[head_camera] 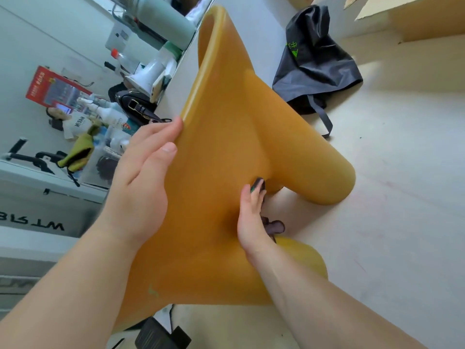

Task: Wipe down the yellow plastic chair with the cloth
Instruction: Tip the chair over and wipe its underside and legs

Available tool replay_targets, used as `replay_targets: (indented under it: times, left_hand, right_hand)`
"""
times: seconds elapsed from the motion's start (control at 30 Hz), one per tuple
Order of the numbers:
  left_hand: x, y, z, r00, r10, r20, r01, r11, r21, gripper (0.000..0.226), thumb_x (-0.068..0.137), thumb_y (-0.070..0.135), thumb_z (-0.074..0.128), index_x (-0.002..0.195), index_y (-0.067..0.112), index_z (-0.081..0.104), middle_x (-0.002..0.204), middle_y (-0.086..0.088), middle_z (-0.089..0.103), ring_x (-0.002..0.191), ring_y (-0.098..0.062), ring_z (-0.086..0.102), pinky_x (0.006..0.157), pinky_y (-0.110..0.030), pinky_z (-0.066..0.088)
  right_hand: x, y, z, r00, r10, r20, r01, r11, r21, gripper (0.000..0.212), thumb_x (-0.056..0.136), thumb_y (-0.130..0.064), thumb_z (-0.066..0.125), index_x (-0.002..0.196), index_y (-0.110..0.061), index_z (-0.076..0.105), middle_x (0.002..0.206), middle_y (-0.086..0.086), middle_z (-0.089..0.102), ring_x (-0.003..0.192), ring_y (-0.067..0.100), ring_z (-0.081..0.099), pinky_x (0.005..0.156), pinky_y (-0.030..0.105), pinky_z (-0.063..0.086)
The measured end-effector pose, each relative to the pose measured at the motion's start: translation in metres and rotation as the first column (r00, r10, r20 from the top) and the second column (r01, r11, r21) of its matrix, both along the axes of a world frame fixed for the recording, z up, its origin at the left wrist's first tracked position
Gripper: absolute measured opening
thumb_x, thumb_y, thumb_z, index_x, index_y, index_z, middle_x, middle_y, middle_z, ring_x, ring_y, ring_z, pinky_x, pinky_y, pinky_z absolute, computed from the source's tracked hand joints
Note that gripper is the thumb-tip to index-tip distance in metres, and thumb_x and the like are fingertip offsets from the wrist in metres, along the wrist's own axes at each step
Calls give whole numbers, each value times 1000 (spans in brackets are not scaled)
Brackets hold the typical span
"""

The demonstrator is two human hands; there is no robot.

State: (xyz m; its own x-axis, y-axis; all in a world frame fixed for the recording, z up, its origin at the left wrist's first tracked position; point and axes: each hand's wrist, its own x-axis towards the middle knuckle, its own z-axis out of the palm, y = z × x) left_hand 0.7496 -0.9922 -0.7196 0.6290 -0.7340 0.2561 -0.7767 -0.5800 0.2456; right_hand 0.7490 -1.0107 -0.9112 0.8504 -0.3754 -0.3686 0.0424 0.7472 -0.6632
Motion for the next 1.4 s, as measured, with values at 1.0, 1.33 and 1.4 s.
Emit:
replay_targets:
  times: [1.0, 1.33, 1.4]
  left_hand:
    - [9, 2, -2, 995, -103, 6, 103, 995, 0, 68, 89, 41, 24, 144, 11, 51, 141, 7, 50, 131, 3, 43, 109, -21, 34]
    - [15, 5, -1, 987, -82, 140, 70, 994, 89, 49, 101, 11, 27, 145, 8, 50, 141, 0, 50, 121, 11, 42, 104, -7, 27]
    - [7, 4, -2, 978, -77, 196, 57, 993, 103, 55, 97, 23, 28, 144, 8, 50, 140, 5, 48, 126, 5, 39, 105, -5, 24]
  right_hand:
    - [26, -17, 3, 986, -163, 39, 168, 950, -262, 95, 78, -86, 19, 159, -45, -6, 168, -7, -22, 157, 16, -9, 126, 45, -2]
    - [-53, 107, 33, 973, 229, 22, -174, 797, -579, 125, 50, -104, -16, 150, -31, -35, 161, -3, -36, 145, 16, -42, 122, 44, -21]
    - [-61, 117, 33, 964, 259, 53, -174, 771, -613, 116, 53, -103, -16, 147, -38, -37, 160, -7, -40, 142, 14, -45, 121, 45, -21]
